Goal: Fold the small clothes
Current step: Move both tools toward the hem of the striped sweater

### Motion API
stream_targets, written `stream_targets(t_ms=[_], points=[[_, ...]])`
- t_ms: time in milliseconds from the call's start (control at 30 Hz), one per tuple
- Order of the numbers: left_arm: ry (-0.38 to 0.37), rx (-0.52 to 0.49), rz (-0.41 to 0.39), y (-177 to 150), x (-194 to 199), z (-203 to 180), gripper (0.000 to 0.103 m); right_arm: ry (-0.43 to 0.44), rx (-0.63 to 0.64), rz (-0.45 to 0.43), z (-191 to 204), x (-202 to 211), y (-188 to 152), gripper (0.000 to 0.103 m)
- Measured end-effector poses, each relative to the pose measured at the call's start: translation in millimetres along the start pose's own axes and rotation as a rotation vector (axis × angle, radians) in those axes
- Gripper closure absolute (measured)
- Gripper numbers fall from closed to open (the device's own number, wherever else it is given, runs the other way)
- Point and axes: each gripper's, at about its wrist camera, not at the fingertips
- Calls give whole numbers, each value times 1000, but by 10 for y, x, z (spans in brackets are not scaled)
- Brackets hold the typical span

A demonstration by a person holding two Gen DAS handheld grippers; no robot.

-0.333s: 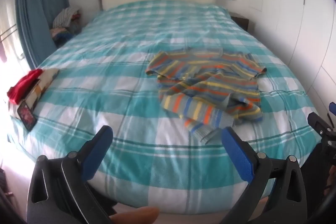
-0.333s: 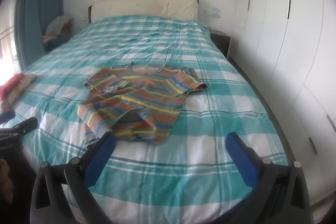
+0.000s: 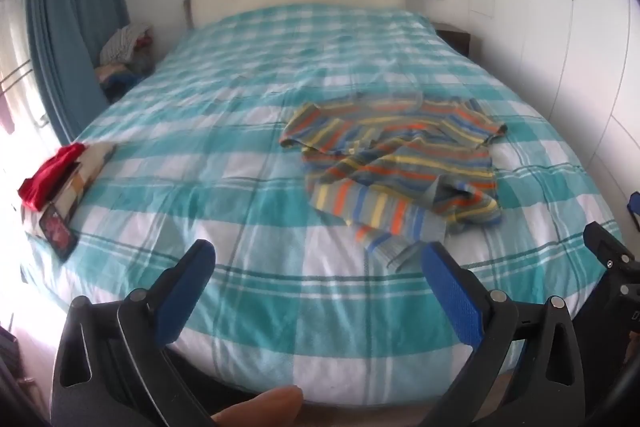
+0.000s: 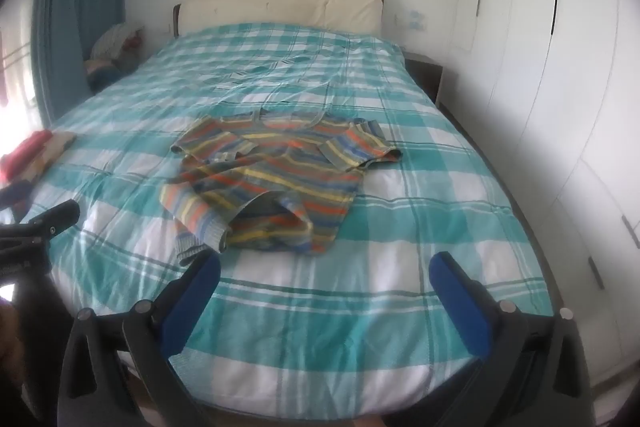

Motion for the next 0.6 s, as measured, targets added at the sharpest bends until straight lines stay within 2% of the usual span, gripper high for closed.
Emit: stream_targets(t_ms=[333,433,600], points=[[-4,11,71,-149,-78,15,0,-178,64,55,21,96,59,0],[16,-4,97,-171,-183,-55,0,-198,84,63,-16,27,57,0],[30,-24,95,-203,-160,-103,0,-201,72,58,-78,-110,49,0]])
Point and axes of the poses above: each gripper's, at about its wrist camera, not at the fingertips, and x roughly against the way its jaws point, z to its left, y to its top, and after that the axes turned 12 degrees about x, right-handed
